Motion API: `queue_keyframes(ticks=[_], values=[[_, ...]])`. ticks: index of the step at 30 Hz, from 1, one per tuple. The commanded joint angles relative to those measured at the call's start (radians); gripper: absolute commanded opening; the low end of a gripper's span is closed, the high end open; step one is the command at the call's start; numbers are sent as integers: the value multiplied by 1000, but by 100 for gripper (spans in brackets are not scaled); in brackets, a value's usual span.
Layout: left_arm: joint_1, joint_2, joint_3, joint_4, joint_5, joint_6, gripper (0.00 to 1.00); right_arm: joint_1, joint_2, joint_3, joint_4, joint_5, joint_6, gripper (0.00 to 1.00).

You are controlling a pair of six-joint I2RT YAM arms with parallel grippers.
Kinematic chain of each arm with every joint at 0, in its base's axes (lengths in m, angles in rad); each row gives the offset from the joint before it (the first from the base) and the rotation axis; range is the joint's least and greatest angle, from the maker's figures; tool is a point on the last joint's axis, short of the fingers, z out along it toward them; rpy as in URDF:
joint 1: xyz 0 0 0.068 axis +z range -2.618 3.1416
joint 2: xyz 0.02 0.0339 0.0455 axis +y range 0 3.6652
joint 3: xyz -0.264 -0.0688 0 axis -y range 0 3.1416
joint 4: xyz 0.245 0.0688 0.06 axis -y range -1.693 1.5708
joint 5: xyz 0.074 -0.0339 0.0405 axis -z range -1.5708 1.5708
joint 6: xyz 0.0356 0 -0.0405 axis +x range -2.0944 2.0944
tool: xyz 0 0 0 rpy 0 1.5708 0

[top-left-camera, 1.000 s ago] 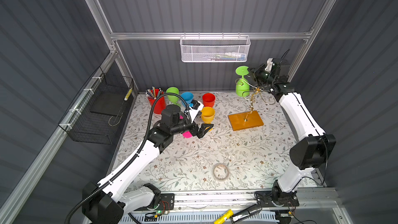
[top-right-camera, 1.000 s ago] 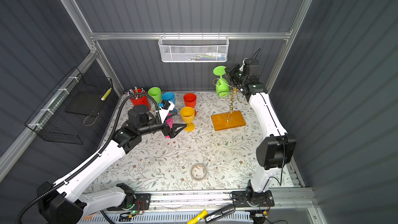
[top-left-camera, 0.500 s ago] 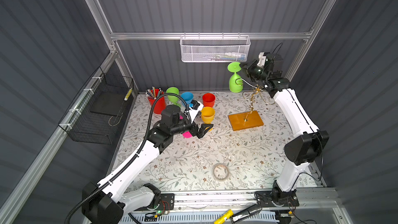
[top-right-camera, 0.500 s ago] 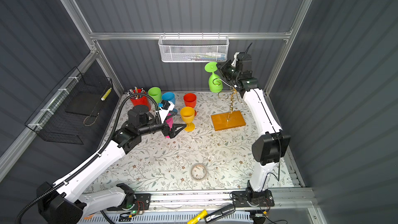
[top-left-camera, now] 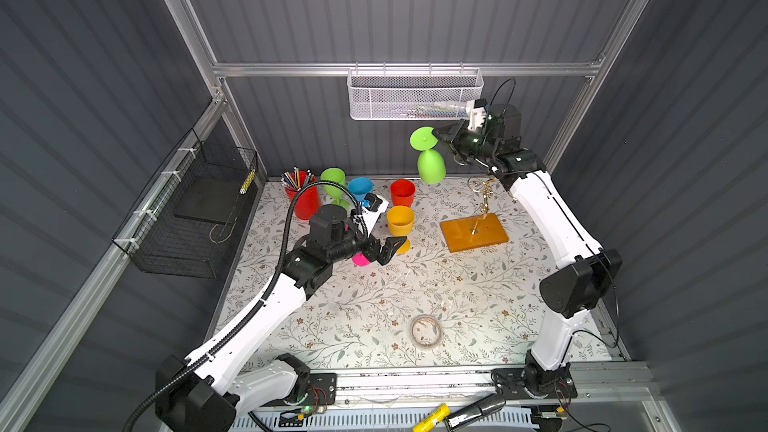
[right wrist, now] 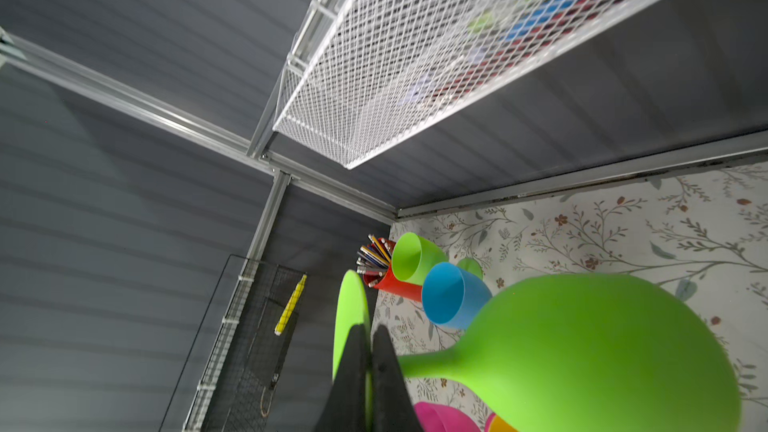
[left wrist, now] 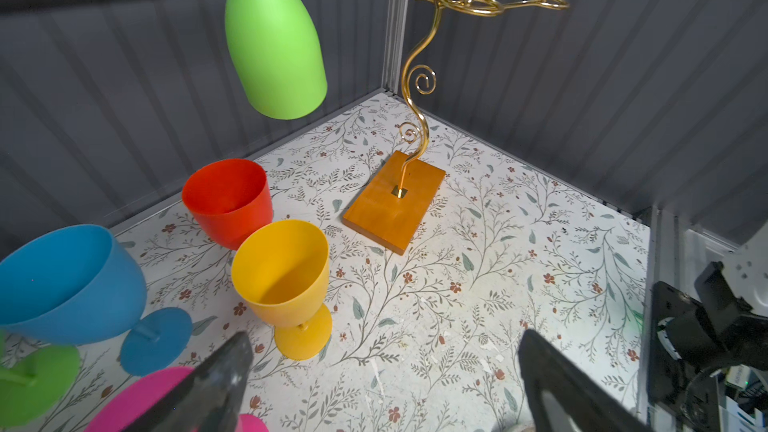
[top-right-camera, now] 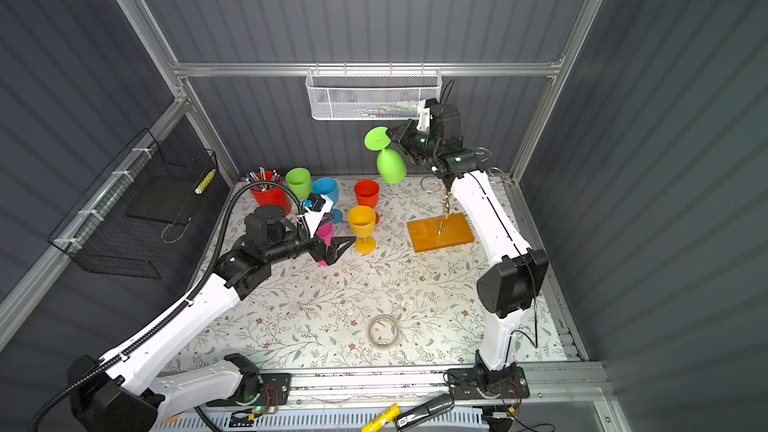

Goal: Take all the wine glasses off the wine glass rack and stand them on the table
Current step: 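Carry the green glass toward the left gripper while the left gripper rises to meet it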

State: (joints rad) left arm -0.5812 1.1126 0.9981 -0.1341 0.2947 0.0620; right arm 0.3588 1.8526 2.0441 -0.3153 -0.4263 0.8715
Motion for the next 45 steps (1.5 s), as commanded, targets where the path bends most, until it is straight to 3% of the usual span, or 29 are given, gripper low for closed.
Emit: queue_keyframes(ticks=[1, 8, 12, 17, 29, 37, 45], values=[[-3, -34, -10, -7, -86, 47, 99, 54, -95, -59, -17, -4, -103, 0], [-3, -54, -27, -25, -181, 155, 95, 143, -246, -332, 2, 71, -75, 0], [-3, -80, -47, -1, -157, 207, 92, 178, -307, -448, 0, 80, -16, 0], [-16, -117, -55, 22, -134, 229, 85, 235, -389, -507, -96, 205, -66, 0], [-230, -99, 1, -45, -357, 415, 78, 279, -512, -562, -255, 427, -146, 0], [-398, -45, -13, 104, -617, 544, 67, 277, -521, -606, -217, 392, -110, 0], [-465, -17, -34, 200, -690, 613, 60, 264, -518, -637, -162, 306, -63, 0]])
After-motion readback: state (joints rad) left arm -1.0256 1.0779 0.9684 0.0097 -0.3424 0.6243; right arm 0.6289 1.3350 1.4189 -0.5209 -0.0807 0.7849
